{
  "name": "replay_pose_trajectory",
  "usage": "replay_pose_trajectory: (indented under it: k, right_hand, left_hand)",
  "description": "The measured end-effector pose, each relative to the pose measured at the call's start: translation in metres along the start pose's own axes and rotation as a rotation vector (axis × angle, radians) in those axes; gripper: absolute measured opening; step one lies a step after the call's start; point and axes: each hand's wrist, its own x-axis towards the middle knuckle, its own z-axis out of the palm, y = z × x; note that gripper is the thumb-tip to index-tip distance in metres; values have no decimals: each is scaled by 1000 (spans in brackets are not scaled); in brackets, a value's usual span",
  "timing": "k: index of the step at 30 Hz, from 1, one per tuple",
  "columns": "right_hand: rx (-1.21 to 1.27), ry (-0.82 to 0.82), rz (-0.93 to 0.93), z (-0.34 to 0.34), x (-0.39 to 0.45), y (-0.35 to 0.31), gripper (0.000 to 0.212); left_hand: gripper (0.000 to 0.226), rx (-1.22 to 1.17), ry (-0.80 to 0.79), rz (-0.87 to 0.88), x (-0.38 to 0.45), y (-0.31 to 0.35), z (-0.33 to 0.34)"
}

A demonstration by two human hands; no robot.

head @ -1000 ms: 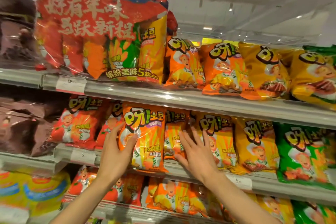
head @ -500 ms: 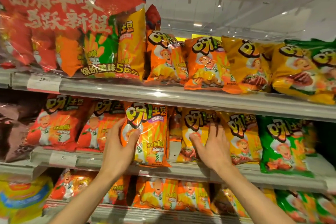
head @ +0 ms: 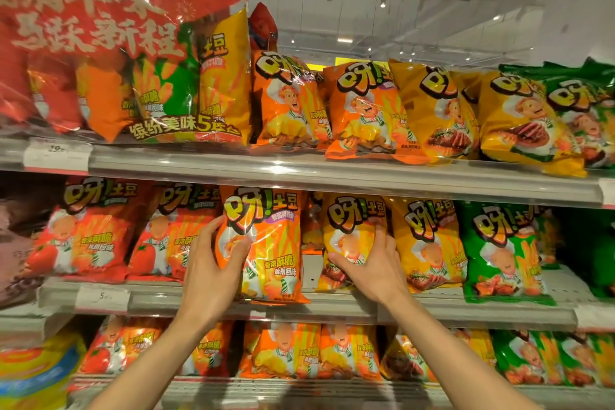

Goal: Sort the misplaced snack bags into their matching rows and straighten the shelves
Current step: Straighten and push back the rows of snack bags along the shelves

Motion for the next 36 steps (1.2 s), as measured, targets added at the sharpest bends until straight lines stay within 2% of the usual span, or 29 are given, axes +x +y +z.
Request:
replay_pose_trajectory:
  k: [12,18,23,28,32,36]
  right_hand:
    - [54,-33,-138,-14,-12,-34,119]
    - [-183,117,-218,-19,-36,-34,116]
    - [-274,244,-243,-27,-56,-19,113]
    - [-309,293,-191,-45,-70,8,111]
    - [-323,334,-128,-68,-78,38,110]
    - [-313,364,-61,-91,-79,68,110]
  left_hand:
    - [63,13,7,-19,-10,-3,-25]
    - [62,15,-2,-29,-22,-3,-25]
    - [60,-15,-19,-28,-34,4,-8]
    - [56,-53,-44,-29,-44,17,19]
    - [48,-46,-74,43,-46,27,52]
    - [54,-39,-68,35,-45,41,87]
